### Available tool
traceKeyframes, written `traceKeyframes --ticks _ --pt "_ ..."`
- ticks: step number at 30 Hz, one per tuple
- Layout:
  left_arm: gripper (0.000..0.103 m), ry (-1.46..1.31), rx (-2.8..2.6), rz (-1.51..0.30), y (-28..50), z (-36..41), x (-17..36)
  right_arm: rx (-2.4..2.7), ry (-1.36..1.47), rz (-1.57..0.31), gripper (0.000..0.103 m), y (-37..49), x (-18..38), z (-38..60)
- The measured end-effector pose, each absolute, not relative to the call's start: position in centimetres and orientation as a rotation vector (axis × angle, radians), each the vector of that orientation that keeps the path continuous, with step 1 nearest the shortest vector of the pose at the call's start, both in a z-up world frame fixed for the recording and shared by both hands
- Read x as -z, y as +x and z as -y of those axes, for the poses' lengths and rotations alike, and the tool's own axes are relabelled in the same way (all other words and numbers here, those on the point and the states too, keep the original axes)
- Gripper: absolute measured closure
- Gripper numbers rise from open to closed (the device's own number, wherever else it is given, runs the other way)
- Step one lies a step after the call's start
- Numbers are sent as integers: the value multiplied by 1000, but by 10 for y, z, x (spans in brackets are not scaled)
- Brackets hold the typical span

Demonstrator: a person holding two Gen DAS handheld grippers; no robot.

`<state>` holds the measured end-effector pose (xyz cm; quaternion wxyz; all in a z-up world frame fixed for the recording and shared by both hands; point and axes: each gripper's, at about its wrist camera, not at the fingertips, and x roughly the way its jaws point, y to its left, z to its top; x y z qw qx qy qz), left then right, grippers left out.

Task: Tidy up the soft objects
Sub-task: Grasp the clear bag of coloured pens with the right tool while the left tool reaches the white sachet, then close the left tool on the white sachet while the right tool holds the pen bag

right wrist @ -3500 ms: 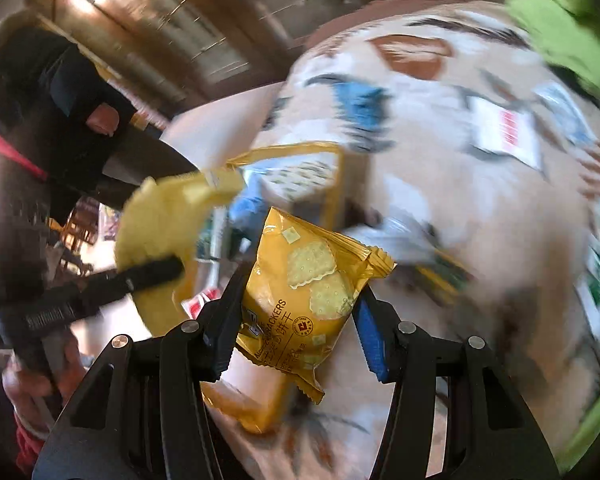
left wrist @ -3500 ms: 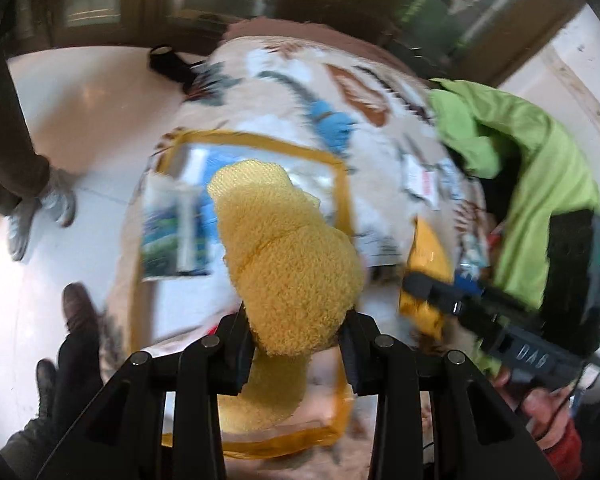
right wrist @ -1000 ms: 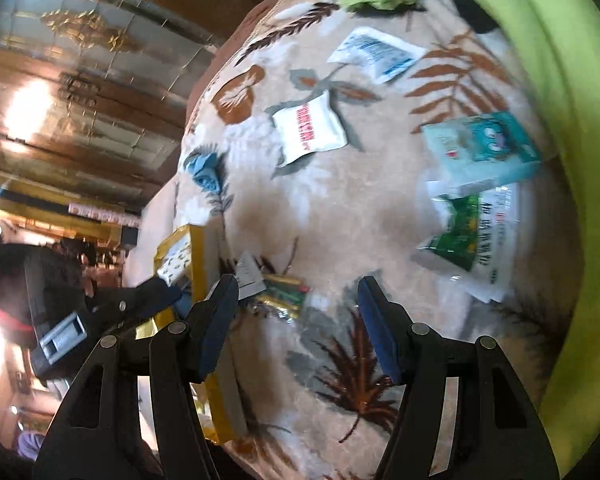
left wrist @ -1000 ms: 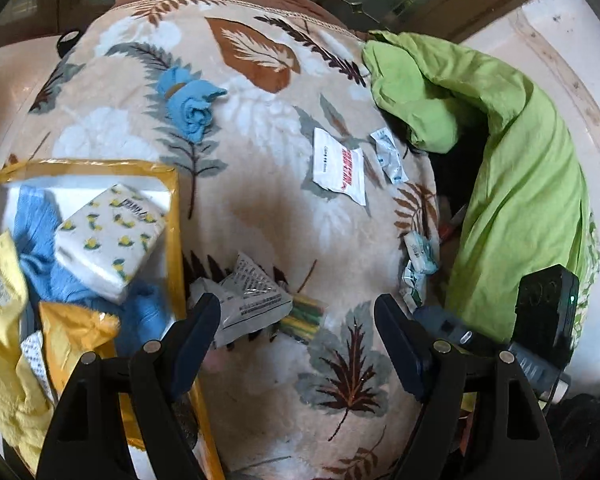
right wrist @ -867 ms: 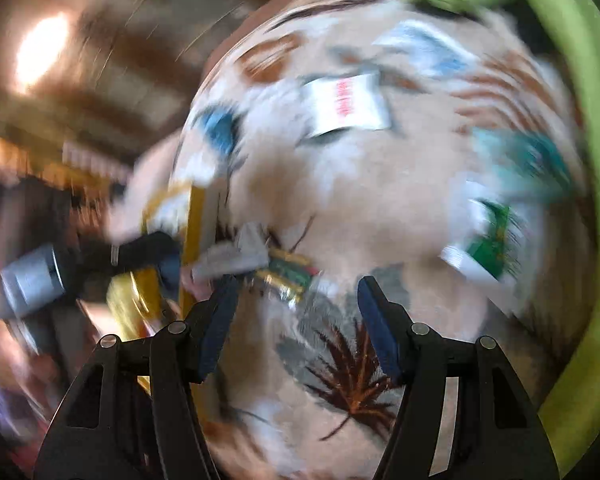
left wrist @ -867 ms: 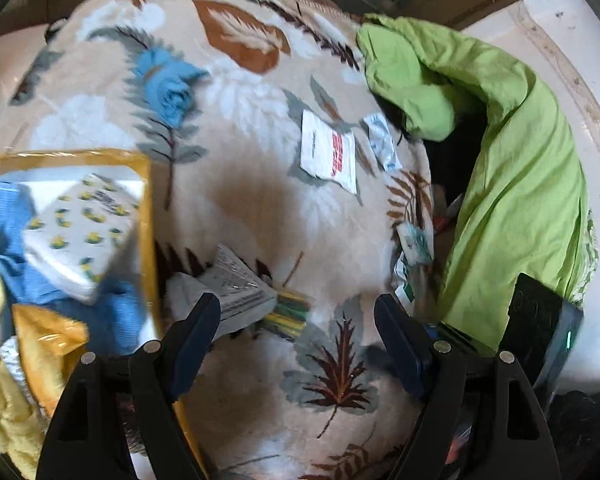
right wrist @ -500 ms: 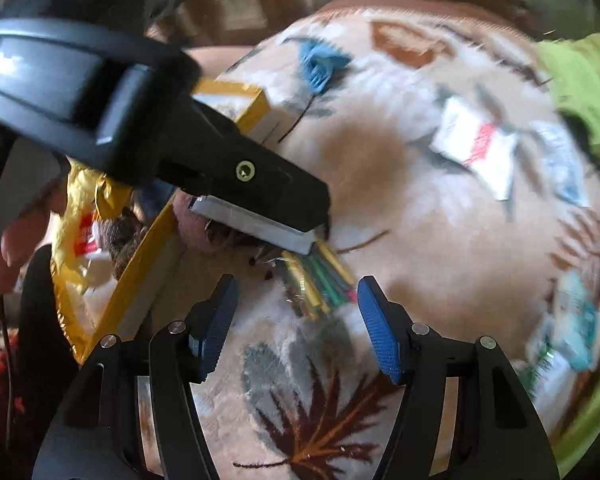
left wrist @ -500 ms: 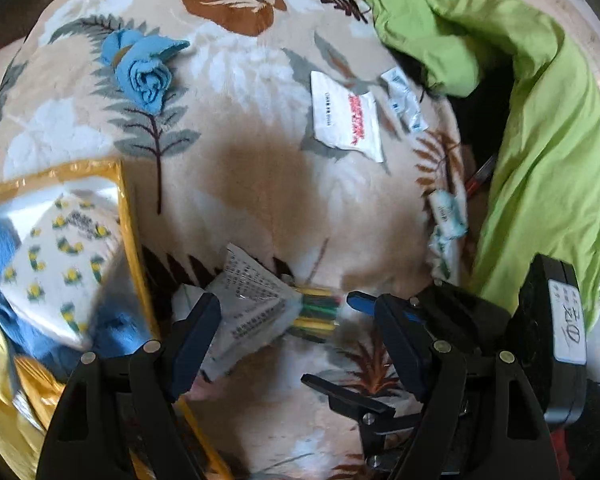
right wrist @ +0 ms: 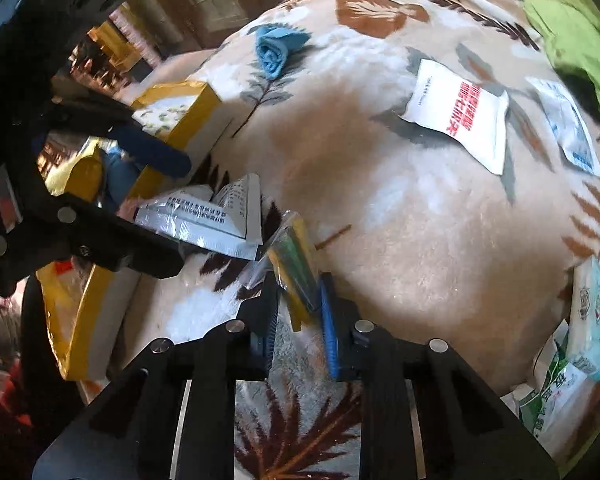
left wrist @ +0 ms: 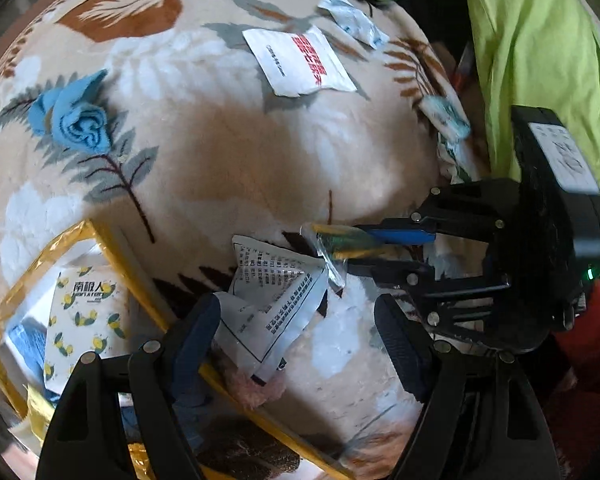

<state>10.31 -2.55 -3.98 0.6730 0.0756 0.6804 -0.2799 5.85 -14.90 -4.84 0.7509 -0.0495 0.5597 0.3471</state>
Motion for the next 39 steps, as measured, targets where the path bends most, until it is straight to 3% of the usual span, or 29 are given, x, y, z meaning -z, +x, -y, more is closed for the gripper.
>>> traceKeyframes --ticks 15,17,18,19,28,39 --pt "25 590 674 -1450 92 66 72 -797 -243 -1216 87 62 40 129" --pt "26 529 654 -1455 99 65 72 -785 -210 -1227 87 58 41 134" --pt "35 491 641 -1456 104 64 70 -772 -198 -1228 88 56 40 137" --pt "57 447 627 -1447 109 61 67 -760 -179 -1234 88 54 40 141" --pt "61 398 539 -1408 102 55 64 -672 75 -1244 88 46 35 186" --pt "63 150 476 -1301 85 18 -3 -689 190 -1182 88 34 5 183"
